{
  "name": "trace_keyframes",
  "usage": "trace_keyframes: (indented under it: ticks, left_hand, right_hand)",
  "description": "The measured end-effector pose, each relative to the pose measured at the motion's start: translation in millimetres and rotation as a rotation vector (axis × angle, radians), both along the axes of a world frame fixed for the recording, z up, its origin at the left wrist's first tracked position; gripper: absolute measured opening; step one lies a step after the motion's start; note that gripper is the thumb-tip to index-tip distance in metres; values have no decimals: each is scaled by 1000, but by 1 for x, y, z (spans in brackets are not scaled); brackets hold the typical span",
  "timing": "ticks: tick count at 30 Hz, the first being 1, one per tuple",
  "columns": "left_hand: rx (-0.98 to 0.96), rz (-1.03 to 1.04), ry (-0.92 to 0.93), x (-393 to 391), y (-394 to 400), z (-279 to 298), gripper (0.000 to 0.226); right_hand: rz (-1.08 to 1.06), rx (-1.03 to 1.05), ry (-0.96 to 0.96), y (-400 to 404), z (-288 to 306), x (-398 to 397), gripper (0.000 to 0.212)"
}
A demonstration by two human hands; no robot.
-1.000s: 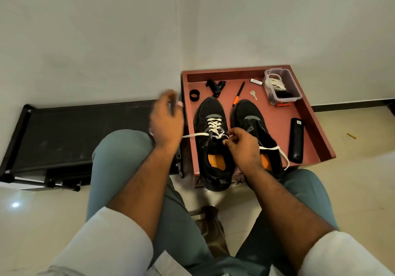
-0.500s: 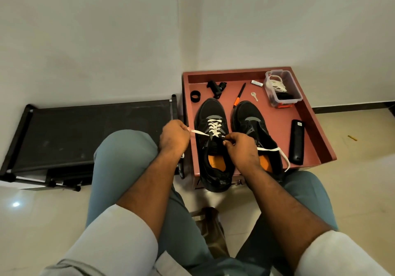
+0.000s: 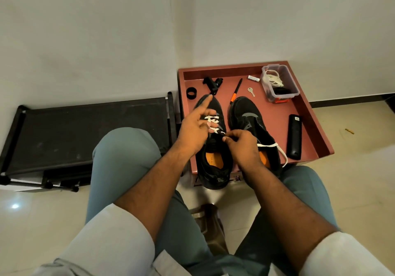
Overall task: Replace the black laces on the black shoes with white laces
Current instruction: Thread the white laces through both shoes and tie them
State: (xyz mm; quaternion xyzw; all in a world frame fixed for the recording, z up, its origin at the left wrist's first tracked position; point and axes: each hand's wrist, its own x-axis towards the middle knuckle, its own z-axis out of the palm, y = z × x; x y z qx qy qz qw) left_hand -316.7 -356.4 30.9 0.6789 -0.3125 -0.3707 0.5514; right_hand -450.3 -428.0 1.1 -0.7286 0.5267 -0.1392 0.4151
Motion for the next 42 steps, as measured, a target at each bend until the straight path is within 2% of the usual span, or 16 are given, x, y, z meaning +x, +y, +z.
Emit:
trace_keyframes:
  ticks: [4, 6, 8, 12, 14, 18, 20, 28, 36, 38, 42]
  left_hand:
    - [-29, 91, 61, 0, -4, -4, 92]
    - [-48, 110, 155, 0, -6, -7, 89]
    - [-25, 63, 173, -2, -8, -8, 77]
    - [88, -81, -65, -9, -7, -10, 23]
    - [157, -144, -247, -10, -6, -13, 11]
    - [264, -262, -611, -11, -7, -18, 13]
    - [268, -247, -716, -14, -7, -20, 15]
    - [270, -231, -805, -21, -6, -27, 20]
    - [302, -141, -1012, -35, -2, -30, 29]
    - [338, -100, -953, -38, -3, -31, 26]
    - [334, -134, -442, -29, -10, -29, 12]
  right_hand:
    - [-106, 110, -61, -6, -4, -5, 9]
    - [-136, 161, -81, -9, -6, -6, 8]
    - [-133, 164, -77, -10, -7, -5, 8]
    - [-106, 166, -94, -9, -7, -5, 8]
    - [-109, 171, -103, -10, -9, -6, 8]
    - [-113, 179, -106, -11, -10, -7, 8]
    - [-113, 190, -114, -10, -10, -7, 9]
    - [-82, 189, -129, -9, -7, -6, 11]
    - [-89, 359, -227, -7, 4, -10, 19]
    - [-102, 364, -235, -6, 3, -10, 19]
    - [-104, 374, -260, -9, -2, -12, 20]
